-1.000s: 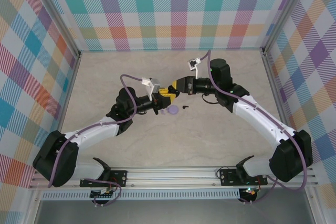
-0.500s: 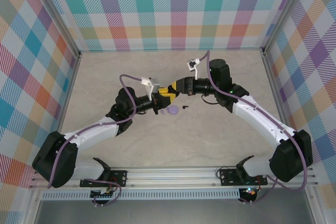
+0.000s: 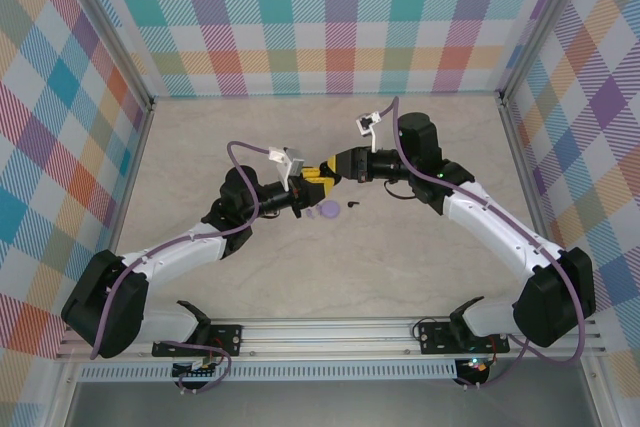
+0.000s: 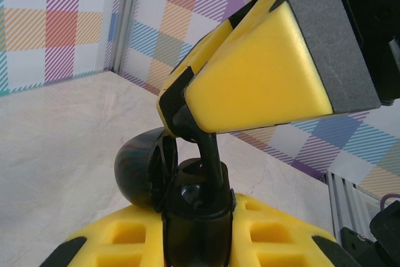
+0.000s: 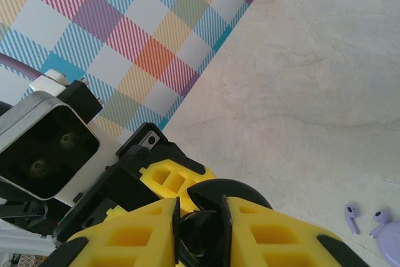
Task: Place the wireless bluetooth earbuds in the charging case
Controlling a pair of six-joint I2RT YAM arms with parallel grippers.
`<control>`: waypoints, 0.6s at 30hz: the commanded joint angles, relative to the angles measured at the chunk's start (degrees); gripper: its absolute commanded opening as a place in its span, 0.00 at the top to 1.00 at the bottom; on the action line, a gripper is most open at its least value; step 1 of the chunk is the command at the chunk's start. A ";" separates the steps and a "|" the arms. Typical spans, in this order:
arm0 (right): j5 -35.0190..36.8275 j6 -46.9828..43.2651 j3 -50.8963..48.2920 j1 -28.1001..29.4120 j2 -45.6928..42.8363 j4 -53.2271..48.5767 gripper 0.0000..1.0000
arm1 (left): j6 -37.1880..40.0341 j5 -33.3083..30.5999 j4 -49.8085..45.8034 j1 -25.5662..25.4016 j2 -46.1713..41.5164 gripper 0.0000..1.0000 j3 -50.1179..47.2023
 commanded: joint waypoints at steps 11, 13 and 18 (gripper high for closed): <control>0.36 -3.33 1.77 0.94 -0.79 -2.39 0.75 | -0.92 -0.66 2.63 -0.59 -0.78 0.90 1.23; 0.18 -3.62 1.86 1.04 -0.57 -2.77 0.75 | -0.91 -0.57 2.67 -0.59 -0.67 0.90 1.24; 0.73 -4.32 2.39 1.34 -0.27 -4.17 0.72 | -0.92 0.13 2.64 -0.59 -0.70 0.90 1.45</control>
